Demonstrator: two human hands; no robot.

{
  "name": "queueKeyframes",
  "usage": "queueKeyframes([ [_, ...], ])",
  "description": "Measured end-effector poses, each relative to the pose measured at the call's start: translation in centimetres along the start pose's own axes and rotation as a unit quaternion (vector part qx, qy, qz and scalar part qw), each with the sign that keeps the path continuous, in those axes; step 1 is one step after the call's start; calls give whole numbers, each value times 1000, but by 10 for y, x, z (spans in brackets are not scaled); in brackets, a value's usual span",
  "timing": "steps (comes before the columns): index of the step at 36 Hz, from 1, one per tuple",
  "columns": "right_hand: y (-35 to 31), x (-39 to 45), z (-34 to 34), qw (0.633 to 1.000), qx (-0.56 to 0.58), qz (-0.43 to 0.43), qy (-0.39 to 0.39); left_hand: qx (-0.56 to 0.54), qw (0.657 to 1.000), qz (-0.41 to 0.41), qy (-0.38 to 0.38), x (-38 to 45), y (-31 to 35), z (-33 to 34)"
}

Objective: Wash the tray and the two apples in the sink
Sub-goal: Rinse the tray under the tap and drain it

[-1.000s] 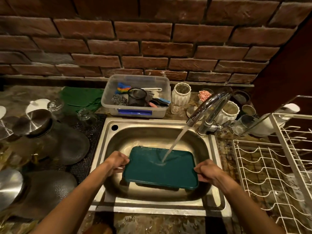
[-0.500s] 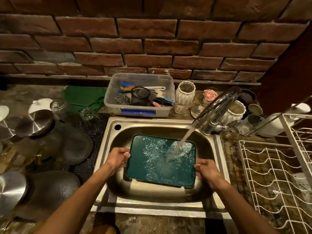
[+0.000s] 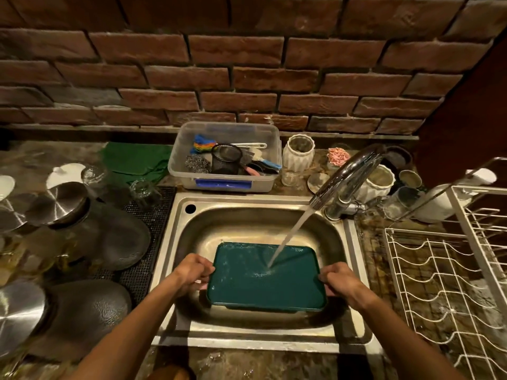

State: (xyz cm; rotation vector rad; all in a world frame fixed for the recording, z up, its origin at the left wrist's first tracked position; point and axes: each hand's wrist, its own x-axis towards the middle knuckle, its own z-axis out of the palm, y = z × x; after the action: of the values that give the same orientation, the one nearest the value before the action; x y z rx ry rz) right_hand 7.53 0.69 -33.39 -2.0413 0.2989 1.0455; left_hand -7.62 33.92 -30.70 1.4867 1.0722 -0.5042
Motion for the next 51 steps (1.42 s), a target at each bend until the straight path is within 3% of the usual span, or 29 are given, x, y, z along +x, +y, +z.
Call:
queueKeyframes([
  [9,3,-3,8,998,-52,7,-24,10,998,-48,-46,-8,4,-19],
  [28,8,-25,4,989,7,106,-106,-47,987,-102,-118,-17,-15,-25],
  [35,2,-44,3,991,0,91,-98,-29,988,-104,-113,-16,-18,-24],
  [46,1,-50,-10,976,35,181,-119,-89,974,-177,-109,-15,-14,-16],
  [51,0,-58,-14,980,47,163,-104,-84,975,-171,-115,-28,-5,-13],
])
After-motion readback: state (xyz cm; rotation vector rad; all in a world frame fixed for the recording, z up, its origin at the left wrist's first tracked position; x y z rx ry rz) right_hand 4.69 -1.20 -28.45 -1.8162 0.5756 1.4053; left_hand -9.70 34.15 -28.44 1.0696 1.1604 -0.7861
